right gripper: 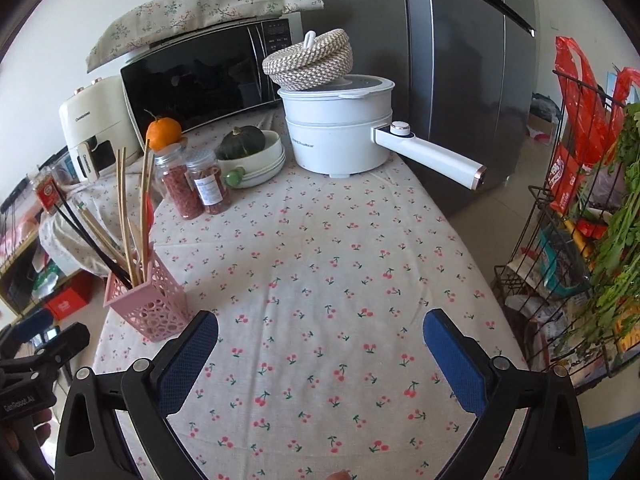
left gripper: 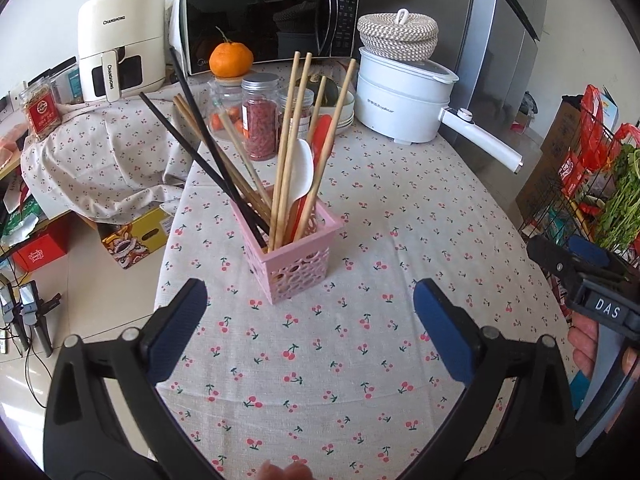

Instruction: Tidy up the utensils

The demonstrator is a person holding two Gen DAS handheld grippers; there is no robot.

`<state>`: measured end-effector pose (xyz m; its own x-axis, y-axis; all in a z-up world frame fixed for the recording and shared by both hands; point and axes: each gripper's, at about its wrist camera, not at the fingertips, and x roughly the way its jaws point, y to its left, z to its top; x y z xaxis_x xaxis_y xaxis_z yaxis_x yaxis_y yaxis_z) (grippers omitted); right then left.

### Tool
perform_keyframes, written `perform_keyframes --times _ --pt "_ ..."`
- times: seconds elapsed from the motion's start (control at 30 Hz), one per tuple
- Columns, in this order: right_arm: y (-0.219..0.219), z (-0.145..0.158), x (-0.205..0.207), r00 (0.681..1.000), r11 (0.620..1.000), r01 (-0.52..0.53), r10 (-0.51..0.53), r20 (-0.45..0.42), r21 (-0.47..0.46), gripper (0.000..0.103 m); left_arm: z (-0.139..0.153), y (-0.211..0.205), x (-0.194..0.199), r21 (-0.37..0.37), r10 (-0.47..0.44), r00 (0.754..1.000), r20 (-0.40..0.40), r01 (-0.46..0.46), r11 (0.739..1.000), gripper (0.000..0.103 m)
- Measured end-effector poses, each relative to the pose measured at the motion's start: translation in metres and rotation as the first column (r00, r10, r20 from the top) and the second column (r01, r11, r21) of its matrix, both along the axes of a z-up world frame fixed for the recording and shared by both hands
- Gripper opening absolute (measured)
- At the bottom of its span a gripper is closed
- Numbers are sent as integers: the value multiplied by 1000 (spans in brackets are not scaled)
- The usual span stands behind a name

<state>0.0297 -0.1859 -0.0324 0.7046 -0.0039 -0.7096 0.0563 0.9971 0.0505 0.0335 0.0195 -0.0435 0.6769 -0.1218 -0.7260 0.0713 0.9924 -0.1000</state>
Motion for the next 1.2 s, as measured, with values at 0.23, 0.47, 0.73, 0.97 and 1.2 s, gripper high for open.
perform_keyframes --times 0.23,0.47,0.73,0.97,1.2 --pt "15 2 1 999 997 -20 22 23 -70 103 -3 -10 0 25 -13 1000 -4 13 1000 102" --pt "17 -1 6 1000 998 -23 23 8 -55 103 -2 -9 2 24 0 1000 3 0 1000 102" --pt "19 -3 6 1000 998 -26 26 -4 -54 103 -2 -9 1 27 3 1000 5 -3 1000 102" --pt "18 -4 6 1000 998 -21 21 -8 -53 103 -1 -9 0 31 3 1000 10 -4 1000 102" --pt "18 -5 7 1000 998 -22 22 -9 -53 103 -1 -9 0 30 4 1000 11 -4 1000 102"
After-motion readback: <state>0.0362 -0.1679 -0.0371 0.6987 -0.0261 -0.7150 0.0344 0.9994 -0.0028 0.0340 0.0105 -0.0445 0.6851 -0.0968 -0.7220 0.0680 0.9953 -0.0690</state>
